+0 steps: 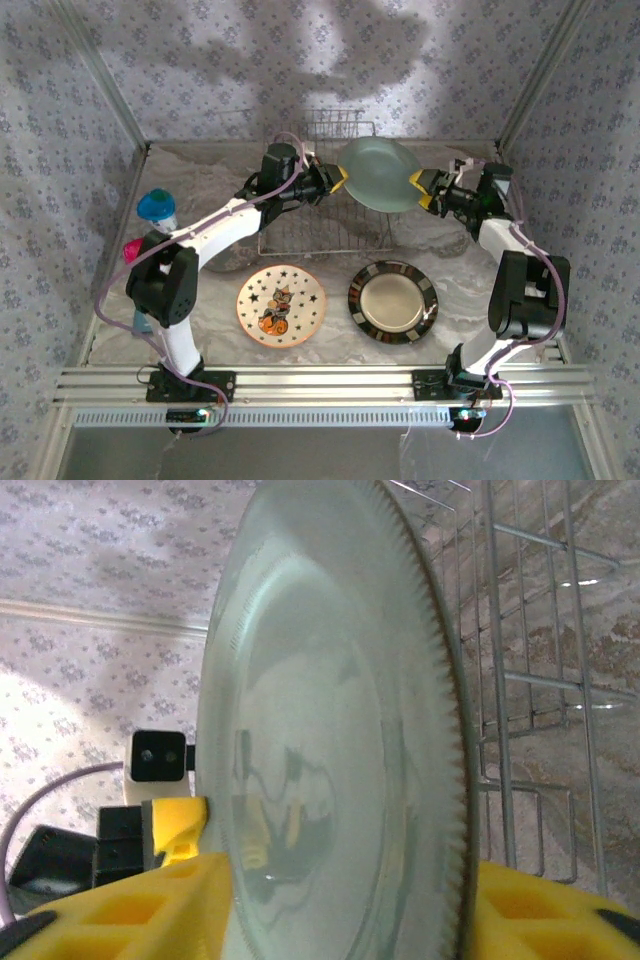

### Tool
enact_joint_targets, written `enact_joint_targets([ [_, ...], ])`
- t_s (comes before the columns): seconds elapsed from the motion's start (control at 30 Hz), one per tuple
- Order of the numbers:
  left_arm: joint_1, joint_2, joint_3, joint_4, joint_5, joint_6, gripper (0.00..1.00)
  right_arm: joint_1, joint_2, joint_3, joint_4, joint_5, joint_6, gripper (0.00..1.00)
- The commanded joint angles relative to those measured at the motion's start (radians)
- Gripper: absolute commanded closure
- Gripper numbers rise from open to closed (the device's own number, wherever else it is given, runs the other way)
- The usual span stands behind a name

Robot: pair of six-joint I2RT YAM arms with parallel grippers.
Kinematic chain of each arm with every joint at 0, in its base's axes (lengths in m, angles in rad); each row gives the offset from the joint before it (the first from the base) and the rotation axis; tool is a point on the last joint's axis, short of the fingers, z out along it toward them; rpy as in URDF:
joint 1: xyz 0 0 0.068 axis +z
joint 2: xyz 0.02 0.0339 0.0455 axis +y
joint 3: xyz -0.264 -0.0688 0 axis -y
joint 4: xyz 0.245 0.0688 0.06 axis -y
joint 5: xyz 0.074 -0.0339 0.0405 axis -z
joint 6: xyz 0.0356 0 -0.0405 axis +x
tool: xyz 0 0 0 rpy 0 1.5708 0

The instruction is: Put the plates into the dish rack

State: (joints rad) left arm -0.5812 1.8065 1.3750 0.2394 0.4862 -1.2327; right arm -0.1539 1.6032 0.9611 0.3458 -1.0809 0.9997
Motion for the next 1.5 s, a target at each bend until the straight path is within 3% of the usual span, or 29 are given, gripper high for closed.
enact_joint_targets([
  [0.0, 0.005, -0.078, 0.01, 0.176, 0.039, -0.015, 1.0, 0.007, 0.002, 0.039, 0.022, -0.022, -0.012, 0.63],
  [0.2, 0.003, -0.072, 0.01, 0.172, 0.037, -0.01, 1.0, 0.006, -0.008, 0.033, 0.009, -0.017, -0.022, 1.0],
  [0.53, 0.004, -0.069, -0.004, 0.08, -0.001, 0.037, 1.0, 0.007, -0.073, 0.031, -0.033, 0.005, -0.023, 1.0],
  [0.8, -0.001, -0.111, -0.012, -0.019, -0.052, 0.115, 0.55, 0.019, -0.212, 0.026, -0.139, 0.112, -0.018, 1.0],
  [0.9, 0.001, -0.117, -0.008, -0.048, -0.059, 0.132, 0.33, 0.034, -0.261, 0.03, -0.178, 0.155, -0.017, 1.0],
  [0.97, -0.002, -0.126, -0.004, -0.079, -0.071, 0.154, 0.1, 0.041, -0.295, 0.038, -0.215, 0.189, -0.03, 1.0],
  [1.0, 0.0, -0.133, -0.003, -0.095, -0.077, 0.168, 0.04, 0.042, -0.307, 0.043, -0.237, 0.203, -0.038, 1.0],
  [1.27, 0.011, -0.252, 0.016, -0.33, -0.197, 0.372, 0.01, 0.089, -0.431, 0.111, -0.465, 0.358, -0.143, 1.0],
  [1.47, 0.117, -0.361, -0.018, -0.42, -0.177, 0.42, 0.01, 0.119, -0.499, 0.146, -0.563, 0.457, -0.174, 1.0],
])
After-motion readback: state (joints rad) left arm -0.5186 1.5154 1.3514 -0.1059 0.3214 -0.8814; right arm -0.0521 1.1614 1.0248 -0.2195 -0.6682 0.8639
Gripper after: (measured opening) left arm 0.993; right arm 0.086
